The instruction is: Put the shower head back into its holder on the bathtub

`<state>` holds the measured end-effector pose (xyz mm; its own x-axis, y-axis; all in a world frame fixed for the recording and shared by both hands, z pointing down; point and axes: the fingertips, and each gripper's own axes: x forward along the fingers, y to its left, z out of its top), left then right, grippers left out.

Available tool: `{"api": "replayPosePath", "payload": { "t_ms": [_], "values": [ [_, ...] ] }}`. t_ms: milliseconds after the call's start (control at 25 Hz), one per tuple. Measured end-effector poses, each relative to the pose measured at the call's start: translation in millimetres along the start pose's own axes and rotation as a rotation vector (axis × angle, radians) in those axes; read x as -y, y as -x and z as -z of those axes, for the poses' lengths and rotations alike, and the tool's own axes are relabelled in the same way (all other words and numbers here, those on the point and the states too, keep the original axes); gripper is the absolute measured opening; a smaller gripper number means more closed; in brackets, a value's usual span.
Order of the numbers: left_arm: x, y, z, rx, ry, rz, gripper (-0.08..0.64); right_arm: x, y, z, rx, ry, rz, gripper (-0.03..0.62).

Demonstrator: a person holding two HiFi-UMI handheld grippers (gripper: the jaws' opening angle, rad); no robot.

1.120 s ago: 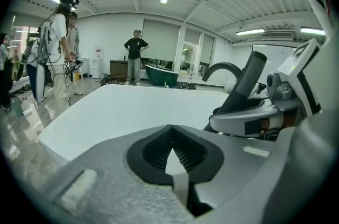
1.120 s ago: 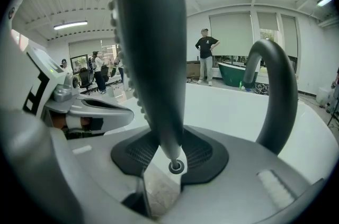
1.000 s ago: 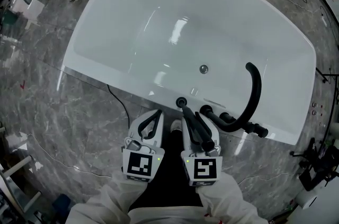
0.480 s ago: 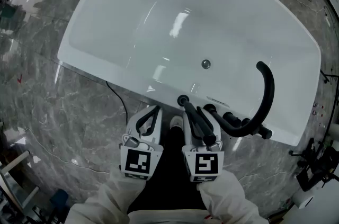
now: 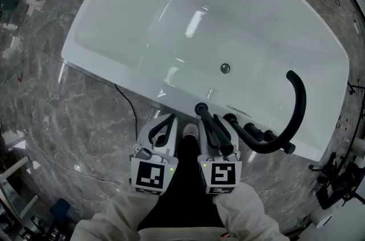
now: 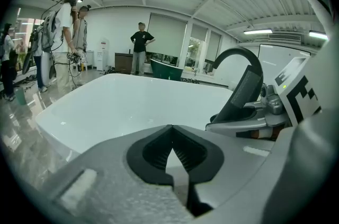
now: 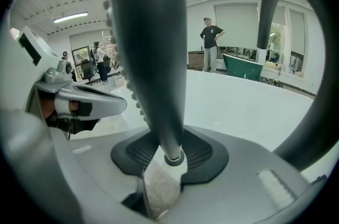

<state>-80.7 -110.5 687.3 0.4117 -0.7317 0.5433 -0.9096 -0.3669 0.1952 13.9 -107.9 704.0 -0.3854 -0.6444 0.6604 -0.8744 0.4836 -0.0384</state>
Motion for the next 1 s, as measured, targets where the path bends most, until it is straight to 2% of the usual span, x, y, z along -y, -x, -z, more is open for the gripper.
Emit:
{"api": "replayPosePath", "payload": {
  "t_ms": [1000],
  "values": [
    [-16.0, -4.4, 17.6, -0.026, 0.05, -0.021, 0.002, -1.4, -27.2, 15.5, -0.063, 0.018, -0.01, 0.138]
  ]
}}
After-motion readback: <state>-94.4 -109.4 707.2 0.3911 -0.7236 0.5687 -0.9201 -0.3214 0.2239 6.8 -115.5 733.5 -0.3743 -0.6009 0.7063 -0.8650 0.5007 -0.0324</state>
